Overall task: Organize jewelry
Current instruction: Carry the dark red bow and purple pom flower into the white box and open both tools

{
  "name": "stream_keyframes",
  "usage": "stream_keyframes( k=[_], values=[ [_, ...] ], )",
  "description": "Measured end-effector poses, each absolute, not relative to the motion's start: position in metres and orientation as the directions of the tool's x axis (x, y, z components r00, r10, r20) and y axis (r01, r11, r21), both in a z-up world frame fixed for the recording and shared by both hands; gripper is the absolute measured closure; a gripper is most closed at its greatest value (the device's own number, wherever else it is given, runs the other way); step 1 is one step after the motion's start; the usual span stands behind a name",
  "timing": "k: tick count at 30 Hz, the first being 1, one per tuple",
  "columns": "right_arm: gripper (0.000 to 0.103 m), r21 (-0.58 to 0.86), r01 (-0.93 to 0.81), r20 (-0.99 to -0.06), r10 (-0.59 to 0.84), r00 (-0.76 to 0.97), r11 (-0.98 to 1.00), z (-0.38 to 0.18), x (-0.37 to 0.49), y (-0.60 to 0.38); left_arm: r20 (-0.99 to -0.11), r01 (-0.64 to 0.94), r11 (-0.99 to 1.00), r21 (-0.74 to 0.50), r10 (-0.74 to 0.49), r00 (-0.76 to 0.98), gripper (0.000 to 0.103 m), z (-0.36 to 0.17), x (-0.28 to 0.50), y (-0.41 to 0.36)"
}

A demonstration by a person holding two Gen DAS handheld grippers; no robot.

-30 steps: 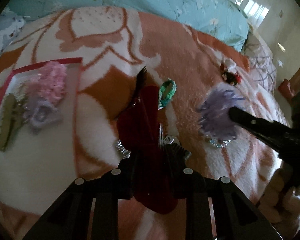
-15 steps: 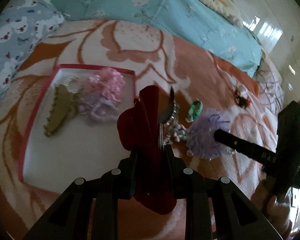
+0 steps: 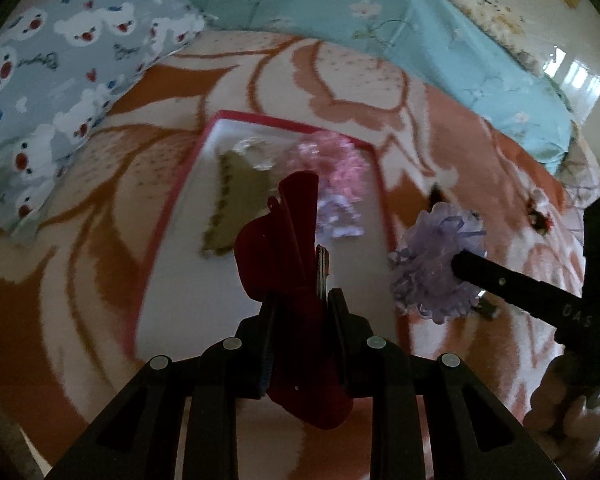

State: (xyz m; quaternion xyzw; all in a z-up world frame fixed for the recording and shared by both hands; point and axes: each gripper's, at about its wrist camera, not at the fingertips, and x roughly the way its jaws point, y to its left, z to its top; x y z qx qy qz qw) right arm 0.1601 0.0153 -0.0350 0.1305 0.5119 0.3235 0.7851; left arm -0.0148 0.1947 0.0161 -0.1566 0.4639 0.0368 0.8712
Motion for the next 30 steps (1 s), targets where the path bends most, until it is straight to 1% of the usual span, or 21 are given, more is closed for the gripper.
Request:
stream_keyframes(
  k=[11,20,22,26,30],
  values=[
    [0.094,0.514,-0.410,-0.766,0.618,0.177,0.754,-0.070,0.176,0.071,-0.850,-0.243,0.947,-0.211,-0.055,0.525,0.080,-0.009,0.002,0.212],
    [0.093,0.480,-0.409,-0.800,0.578,0.159,0.776,-0.089,0.182,0.080,-0.866,-0.256,0.945,-0.205,-0.053,0.497,0.079,-0.035,0.022,0.218],
    [0.090,0.476,-0.408,-0.804,0.574,0.157,0.779,-0.090,0.182,0.080,-0.866,-0.257,0.945,-0.201,-0.049,0.498,0.079,-0.037,0.022,0.217],
    [0.088,0.481,-0.403,-0.802,0.576,0.155,0.779,-0.090,0.184,0.080,-0.866,-0.260,0.945,-0.197,-0.044,0.498,0.077,-0.039,0.021,0.216],
    [0.078,0.493,-0.395,-0.797,0.584,0.153,0.775,-0.089,0.184,0.079,-0.864,-0.264,0.942,-0.205,-0.048,0.500,0.076,-0.036,0.020,0.218]
  ],
)
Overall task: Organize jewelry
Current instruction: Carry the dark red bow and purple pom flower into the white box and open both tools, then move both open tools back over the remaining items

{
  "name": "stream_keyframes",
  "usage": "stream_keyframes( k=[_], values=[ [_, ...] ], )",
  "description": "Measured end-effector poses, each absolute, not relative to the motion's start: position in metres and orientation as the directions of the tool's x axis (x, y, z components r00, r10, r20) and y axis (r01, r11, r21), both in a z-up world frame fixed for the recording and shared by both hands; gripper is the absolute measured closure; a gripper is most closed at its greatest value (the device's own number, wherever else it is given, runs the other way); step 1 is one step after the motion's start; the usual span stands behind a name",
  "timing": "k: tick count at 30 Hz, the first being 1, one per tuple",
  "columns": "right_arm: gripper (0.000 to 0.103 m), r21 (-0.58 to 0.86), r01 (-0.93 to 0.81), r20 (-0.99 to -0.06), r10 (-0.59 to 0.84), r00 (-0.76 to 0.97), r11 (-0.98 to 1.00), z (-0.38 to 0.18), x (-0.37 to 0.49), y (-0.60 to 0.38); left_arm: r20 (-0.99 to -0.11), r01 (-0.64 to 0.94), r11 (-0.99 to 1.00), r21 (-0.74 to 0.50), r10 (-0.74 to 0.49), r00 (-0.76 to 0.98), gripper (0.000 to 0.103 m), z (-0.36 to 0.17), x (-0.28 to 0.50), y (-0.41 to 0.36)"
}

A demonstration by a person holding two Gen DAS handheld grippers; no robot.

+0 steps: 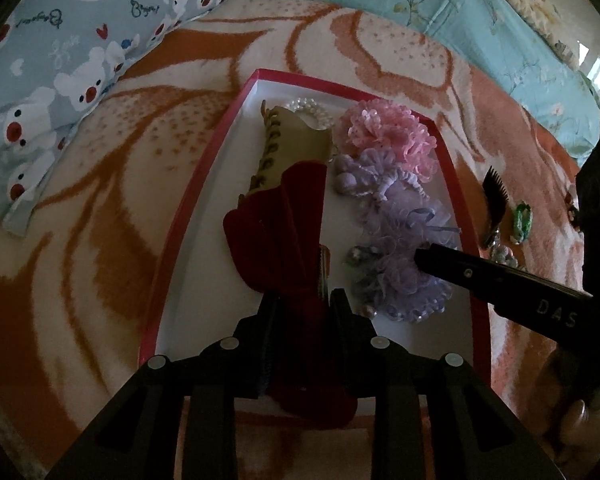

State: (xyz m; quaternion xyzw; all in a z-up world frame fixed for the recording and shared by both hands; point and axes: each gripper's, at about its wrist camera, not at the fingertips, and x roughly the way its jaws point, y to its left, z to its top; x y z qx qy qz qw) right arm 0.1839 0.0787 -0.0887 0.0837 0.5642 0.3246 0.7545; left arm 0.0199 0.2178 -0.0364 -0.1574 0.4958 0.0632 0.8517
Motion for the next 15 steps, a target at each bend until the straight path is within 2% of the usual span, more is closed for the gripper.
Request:
stream_keyframes(
  k=[3,8,10,11,15],
  values=[
    [0.065,0.504,-0.392,-0.788,0.596,0.157,0.770,-0.084,0.183,0.077,-0.864,-0.265,0.943,-0.200,-0.043,0.501,0.070,-0.034,0.018,0.217],
    [0.062,0.524,-0.386,-0.766,0.618,0.175,0.759,-0.072,0.180,0.067,-0.856,-0.263,0.944,-0.199,-0.036,0.516,0.049,-0.025,0.011,0.214],
    [0.054,0.534,-0.378,-0.756,0.627,0.187,0.756,-0.067,0.179,0.059,-0.850,-0.260,0.944,-0.201,-0.036,0.526,0.043,-0.019,0.007,0.213],
    [0.051,0.537,-0.371,-0.752,0.629,0.196,0.757,-0.065,0.179,0.054,-0.846,-0.259,0.944,-0.203,-0.035,0.532,0.042,-0.016,0.005,0.212],
    [0.050,0.545,-0.340,-0.742,0.630,0.230,0.766,-0.057,0.178,0.029,-0.836,-0.250,0.945,-0.209,-0.040,0.548,0.039,-0.007,0.000,0.208]
  ],
)
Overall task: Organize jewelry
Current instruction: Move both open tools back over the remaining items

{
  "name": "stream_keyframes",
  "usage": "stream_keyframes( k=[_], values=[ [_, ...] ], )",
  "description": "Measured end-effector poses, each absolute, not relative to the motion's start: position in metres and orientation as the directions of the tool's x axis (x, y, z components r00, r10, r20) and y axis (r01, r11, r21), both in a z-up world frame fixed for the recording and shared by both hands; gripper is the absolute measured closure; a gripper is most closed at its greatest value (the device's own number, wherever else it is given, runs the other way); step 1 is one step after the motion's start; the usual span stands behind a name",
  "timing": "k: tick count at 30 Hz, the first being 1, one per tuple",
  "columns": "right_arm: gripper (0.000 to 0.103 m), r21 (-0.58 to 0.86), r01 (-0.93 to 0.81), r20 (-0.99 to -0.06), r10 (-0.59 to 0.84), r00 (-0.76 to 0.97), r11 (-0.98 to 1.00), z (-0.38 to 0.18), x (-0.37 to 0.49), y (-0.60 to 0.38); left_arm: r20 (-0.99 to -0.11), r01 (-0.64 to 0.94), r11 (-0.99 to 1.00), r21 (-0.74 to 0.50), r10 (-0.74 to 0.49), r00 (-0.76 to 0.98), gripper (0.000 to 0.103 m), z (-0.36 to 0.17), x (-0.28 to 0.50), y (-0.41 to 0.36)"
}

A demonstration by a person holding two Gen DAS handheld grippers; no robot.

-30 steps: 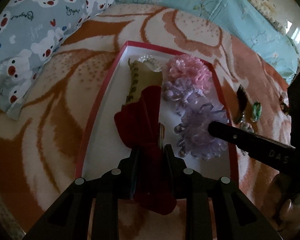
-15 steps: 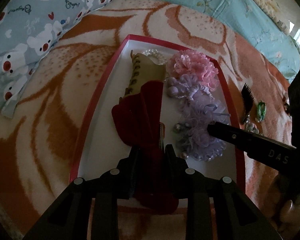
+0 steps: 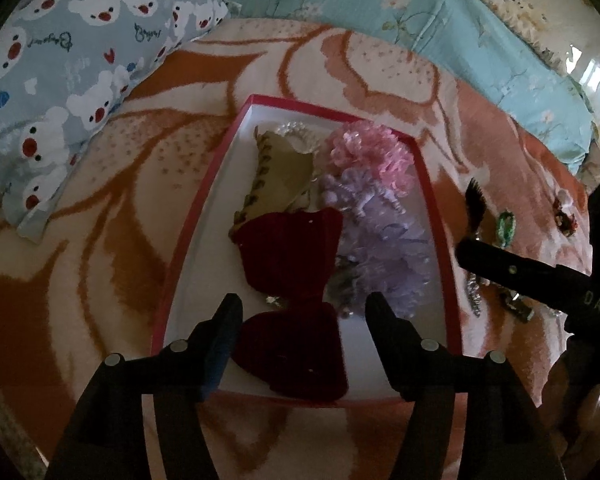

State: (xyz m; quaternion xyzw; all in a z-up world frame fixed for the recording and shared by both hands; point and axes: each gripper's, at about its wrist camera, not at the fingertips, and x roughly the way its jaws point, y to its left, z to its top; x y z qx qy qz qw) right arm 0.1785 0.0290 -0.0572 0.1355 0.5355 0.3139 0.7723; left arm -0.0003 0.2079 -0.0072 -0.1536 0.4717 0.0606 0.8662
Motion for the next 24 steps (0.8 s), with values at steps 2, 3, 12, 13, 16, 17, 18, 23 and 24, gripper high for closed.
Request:
stream_keyframes(
  k=[2,3,12,13,16,17,18,23,24],
  values=[
    [0.050,0.540,-0.325,-0.742,0.622,0.252,0.776,-0.054,0.178,0.014,-0.831,-0.241,0.947,-0.213,-0.045,0.555,0.039,-0.003,-0.003,0.205],
    [0.050,0.537,-0.312,-0.743,0.615,0.264,0.784,-0.052,0.177,0.005,-0.829,-0.237,0.948,-0.213,-0.047,0.558,0.039,0.000,-0.003,0.202],
    [0.050,0.513,-0.178,-0.755,0.540,0.371,0.840,-0.050,0.179,-0.084,-0.811,-0.168,0.959,-0.229,-0.093,0.577,0.039,0.015,0.004,0.176],
    [0.050,0.511,-0.163,-0.757,0.532,0.380,0.844,-0.050,0.179,-0.093,-0.810,-0.157,0.961,-0.228,-0.097,0.579,0.039,0.017,0.005,0.172],
    [0.050,0.509,-0.119,-0.760,0.510,0.403,0.852,-0.052,0.182,-0.116,-0.808,-0.121,0.968,-0.220,-0.111,0.579,0.039,0.020,0.014,0.157],
    [0.050,0.506,-0.105,-0.761,0.501,0.412,0.856,-0.052,0.184,-0.123,-0.807,-0.113,0.969,-0.219,-0.115,0.579,0.039,0.020,0.016,0.154],
    [0.050,0.506,-0.098,-0.761,0.497,0.417,0.857,-0.052,0.184,-0.127,-0.807,-0.102,0.971,-0.216,-0.119,0.579,0.039,0.021,0.020,0.149],
    [0.050,0.505,-0.072,-0.761,0.483,0.434,0.860,-0.054,0.190,-0.145,-0.808,-0.057,0.976,-0.211,-0.141,0.572,0.039,0.021,0.037,0.130],
    [0.050,0.504,-0.070,-0.761,0.481,0.435,0.861,-0.055,0.191,-0.147,-0.809,-0.049,0.977,-0.210,-0.145,0.570,0.039,0.020,0.041,0.127]
  ],
)
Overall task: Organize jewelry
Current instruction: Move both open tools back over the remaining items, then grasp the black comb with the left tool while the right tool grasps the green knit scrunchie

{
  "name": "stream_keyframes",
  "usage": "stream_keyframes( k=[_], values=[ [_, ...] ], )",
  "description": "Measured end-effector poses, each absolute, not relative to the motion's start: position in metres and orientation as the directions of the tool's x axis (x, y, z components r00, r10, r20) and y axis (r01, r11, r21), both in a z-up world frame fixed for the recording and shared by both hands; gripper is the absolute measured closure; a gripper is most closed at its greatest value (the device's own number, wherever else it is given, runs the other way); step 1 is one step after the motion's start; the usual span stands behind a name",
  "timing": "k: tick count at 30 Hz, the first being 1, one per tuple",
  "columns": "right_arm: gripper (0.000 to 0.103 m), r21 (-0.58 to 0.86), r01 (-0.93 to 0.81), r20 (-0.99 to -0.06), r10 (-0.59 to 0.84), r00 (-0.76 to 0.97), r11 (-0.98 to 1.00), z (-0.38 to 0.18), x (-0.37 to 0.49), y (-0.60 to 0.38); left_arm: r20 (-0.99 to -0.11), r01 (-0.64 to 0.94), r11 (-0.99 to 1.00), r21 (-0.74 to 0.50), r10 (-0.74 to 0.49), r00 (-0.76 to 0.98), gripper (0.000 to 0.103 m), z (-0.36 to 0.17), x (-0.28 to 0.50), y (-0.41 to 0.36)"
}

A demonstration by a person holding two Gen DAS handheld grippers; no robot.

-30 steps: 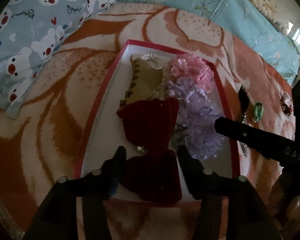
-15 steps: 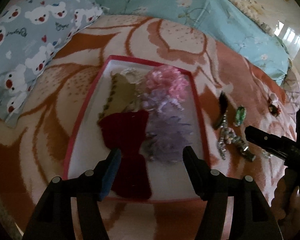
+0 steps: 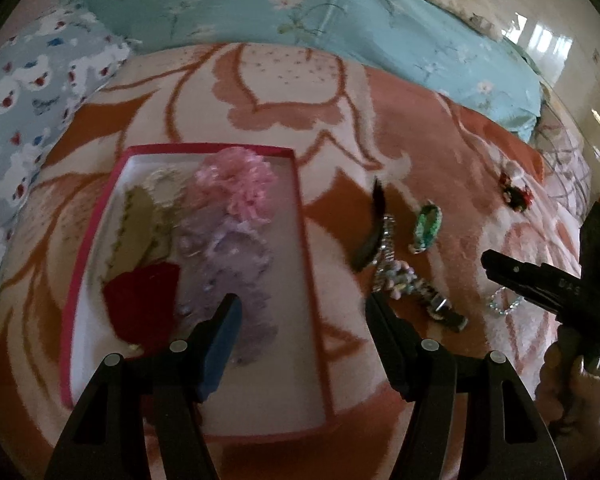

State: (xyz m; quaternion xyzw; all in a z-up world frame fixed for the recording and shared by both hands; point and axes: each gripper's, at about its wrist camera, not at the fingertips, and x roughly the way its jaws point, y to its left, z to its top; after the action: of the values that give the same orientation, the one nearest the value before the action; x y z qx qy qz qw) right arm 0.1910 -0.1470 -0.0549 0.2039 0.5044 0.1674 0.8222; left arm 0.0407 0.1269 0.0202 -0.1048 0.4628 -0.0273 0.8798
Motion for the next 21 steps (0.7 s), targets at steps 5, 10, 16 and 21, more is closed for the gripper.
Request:
stream_keyframes(
  k=[5,10,16,21],
  values=[
    [0.050,0.492,-0.060,-0.771,0.467,0.432,0.868,-0.063,0.202,-0.150,-0.814,-0.013,0.981,-0.194,-0.154,0.561,0.039,0.015,0.064,0.107],
    [0.050,0.472,-0.054,-0.790,0.449,0.418,0.880,-0.075,0.223,-0.146,-0.825,0.030,0.983,-0.183,-0.170,0.539,0.039,0.004,0.095,0.088],
    [0.054,0.423,-0.048,-0.819,0.404,0.408,0.905,-0.088,0.249,-0.140,-0.840,0.067,0.983,-0.170,-0.181,0.512,0.039,-0.013,0.136,0.066],
    [0.062,0.368,-0.050,-0.844,0.357,0.401,0.928,-0.096,0.267,-0.135,-0.856,0.079,0.986,-0.147,-0.167,0.488,0.039,-0.030,0.167,0.053]
  ],
)
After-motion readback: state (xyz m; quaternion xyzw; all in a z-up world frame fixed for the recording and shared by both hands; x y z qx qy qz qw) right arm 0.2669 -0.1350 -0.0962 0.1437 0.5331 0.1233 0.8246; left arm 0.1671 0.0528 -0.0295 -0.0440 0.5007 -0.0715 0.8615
